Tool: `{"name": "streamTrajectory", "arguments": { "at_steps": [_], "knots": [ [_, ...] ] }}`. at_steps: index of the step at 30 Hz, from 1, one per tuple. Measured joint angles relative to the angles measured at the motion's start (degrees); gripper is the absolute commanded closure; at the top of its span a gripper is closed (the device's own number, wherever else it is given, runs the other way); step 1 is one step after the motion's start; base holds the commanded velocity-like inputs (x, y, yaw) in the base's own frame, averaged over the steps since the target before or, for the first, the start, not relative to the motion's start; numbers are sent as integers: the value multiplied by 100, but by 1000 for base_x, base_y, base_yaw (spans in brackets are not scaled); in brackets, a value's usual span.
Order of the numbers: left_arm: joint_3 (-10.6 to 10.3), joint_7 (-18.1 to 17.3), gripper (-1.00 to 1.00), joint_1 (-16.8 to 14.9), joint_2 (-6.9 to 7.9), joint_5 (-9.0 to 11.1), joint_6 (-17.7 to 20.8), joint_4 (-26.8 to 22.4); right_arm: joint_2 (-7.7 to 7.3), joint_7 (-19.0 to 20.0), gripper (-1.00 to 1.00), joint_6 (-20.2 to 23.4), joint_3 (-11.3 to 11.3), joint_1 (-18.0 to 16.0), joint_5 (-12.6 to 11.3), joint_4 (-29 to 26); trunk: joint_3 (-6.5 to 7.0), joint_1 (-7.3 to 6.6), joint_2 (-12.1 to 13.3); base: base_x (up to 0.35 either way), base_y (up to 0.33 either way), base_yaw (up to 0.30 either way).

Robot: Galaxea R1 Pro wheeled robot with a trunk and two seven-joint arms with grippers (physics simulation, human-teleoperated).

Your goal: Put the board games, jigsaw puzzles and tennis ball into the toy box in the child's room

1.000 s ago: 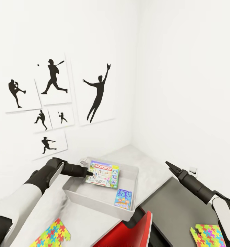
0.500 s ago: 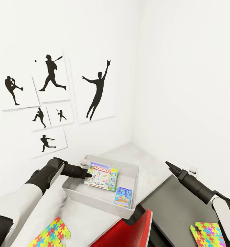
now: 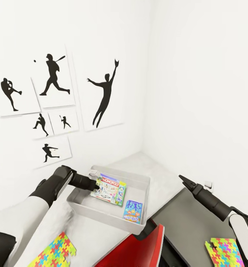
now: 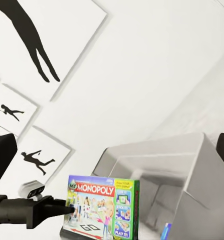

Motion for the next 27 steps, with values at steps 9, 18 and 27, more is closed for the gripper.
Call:
{"name": "streamTrajectory", "arguments": {
  "at_steps": [9, 18, 27],
  "knots": [
    [-3, 20, 100, 0, -19, -37, 120, -79, 7, 0, -100, -6, 1, 0, 0, 1, -84, 0, 0, 0, 0, 0],
    [-3, 20, 100, 0, -20, -91, 124, -85, 16, 0, -100, -10, 1, 0, 0, 1, -168, 0, 0, 0, 0, 0],
    [-3, 20, -100, 0, -20, -100, 126, -85, 18, 0, -100, -10, 1, 0, 5, 1, -202, 0, -1, 0, 0, 0]
  ]
}}
